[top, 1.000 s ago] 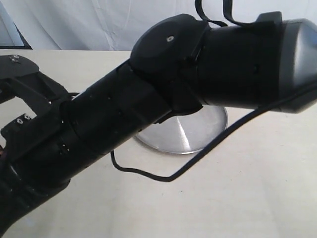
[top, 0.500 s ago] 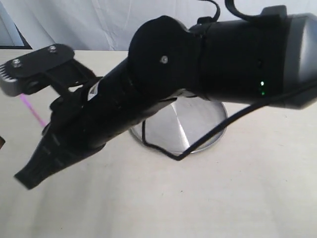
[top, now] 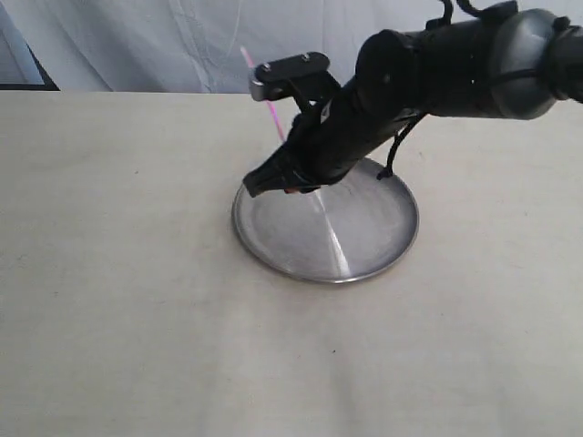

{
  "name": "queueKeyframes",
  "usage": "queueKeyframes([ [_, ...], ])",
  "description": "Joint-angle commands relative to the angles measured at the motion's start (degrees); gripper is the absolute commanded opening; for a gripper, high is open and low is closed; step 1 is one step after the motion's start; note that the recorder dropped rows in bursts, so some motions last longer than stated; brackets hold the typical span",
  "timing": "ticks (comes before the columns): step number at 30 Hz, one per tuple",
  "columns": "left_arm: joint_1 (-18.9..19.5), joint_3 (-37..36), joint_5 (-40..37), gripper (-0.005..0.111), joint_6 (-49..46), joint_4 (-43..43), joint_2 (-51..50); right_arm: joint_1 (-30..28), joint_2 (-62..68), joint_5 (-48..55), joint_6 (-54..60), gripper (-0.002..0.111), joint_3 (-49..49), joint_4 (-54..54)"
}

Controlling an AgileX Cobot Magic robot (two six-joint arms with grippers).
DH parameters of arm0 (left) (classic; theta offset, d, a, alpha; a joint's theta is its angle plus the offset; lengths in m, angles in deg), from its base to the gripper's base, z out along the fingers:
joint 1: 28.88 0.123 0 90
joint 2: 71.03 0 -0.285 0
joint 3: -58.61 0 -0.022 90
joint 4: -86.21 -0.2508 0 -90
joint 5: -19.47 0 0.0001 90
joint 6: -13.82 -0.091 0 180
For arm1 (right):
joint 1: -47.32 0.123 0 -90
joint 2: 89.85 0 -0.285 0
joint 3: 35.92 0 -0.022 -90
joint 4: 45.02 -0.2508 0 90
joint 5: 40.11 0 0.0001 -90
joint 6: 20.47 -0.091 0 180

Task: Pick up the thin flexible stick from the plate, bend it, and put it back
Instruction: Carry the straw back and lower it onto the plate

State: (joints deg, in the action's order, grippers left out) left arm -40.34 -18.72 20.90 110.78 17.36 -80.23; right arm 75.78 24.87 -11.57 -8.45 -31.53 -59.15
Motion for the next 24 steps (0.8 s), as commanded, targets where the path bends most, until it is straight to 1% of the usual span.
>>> queueKeyframes([
  [1,-0.1,0.1,-5.4,0.0,-2.2,-4.1,0.0,-4.3,6.6,1.3,-0.3,0.0,-0.2,-0.1],
  [8,-0.1,0.1,-5.9,0.0,-2.2,-4.9,0.0,-6.0,13.2,-2.4,-4.6,0.0,-0.2,2.6],
  [13,-0.1,0.1,-5.3,0.0,-2.3,-4.9,0.0,-6.1,14.6,-2.3,-5.3,0.0,-0.2,5.6],
  [15,-0.1,0.1,-5.2,0.0,-2.3,-4.9,0.0,-6.1,14.6,-2.0,-5.4,0.002,-0.2,6.1],
  [18,-0.1,0.1,-5.3,0.0,-2.3,-4.9,0.0,-6.1,14.6,-1.7,-5.4,0.014,-0.2,6.4],
  [22,-0.1,0.1,-5.3,0.0,-2.3,-4.9,0.0,-6.1,14.6,-0.1,-5.7,0.043,-0.2,6.4],
  [23,-0.1,0.1,-5.3,0.0,-2.3,-4.9,0.0,-6.1,14.6,0.2,-6.1,0.047,-0.2,6.4],
  [24,-0.1,0.1,-5.3,0.0,-2.3,-4.9,0.0,-6.1,14.5,0.6,-6.7,0.049,-0.2,6.4],
])
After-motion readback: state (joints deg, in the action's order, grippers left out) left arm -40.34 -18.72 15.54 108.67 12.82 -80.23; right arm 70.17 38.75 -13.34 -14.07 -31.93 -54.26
